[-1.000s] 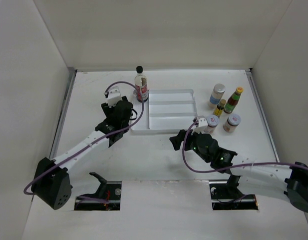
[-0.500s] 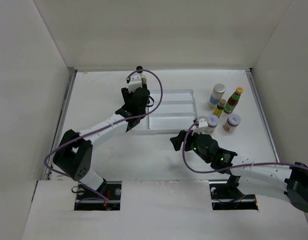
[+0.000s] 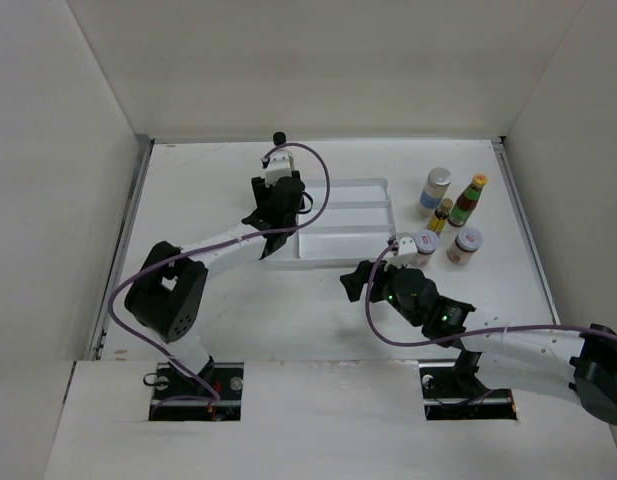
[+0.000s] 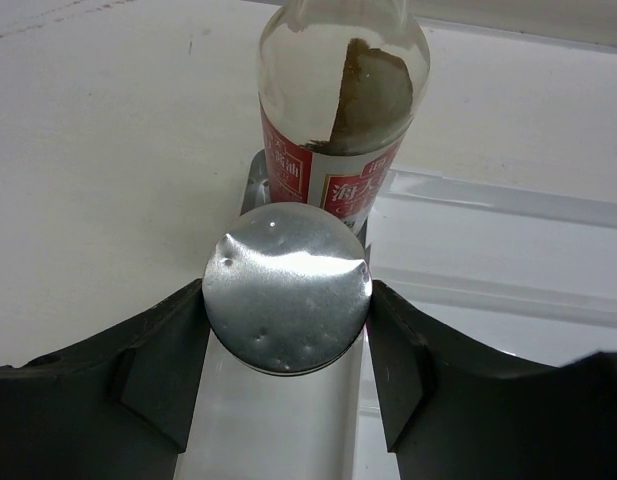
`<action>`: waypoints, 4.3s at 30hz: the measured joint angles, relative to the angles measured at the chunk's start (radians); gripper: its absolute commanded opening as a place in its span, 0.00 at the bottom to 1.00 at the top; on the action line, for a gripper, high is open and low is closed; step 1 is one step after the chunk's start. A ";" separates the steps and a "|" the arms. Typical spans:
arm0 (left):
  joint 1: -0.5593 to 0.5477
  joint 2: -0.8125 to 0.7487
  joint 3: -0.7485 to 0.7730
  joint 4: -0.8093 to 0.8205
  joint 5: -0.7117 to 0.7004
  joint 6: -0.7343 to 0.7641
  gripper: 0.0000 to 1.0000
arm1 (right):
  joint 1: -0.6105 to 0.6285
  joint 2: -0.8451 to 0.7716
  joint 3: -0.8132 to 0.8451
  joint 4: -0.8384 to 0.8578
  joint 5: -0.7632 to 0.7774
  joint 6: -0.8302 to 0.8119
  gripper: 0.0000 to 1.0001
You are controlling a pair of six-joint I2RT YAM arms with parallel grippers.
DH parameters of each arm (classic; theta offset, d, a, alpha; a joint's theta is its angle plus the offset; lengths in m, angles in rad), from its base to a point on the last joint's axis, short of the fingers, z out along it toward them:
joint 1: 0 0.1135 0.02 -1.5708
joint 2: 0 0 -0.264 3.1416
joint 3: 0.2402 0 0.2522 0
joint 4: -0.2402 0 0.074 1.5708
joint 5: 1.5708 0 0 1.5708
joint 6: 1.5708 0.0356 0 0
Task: Organize the condiment bottles
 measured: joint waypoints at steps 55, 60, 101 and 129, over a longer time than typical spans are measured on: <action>-0.033 -1.031 -0.874 0.125 -0.016 -0.275 0.99 | -0.404 0.205 0.364 -0.533 0.275 -0.056 0.46; -0.027 -1.042 -0.886 0.143 -0.019 -0.281 0.99 | -0.206 0.237 0.542 -0.490 0.268 -0.087 0.48; 0.026 -1.147 -0.935 0.122 -0.064 -0.334 0.98 | 0.000 0.422 0.732 -0.208 0.175 -0.180 0.88; 0.033 -1.103 -0.935 0.132 -0.042 -0.334 0.97 | -0.766 0.352 0.505 -0.370 0.098 -0.171 0.65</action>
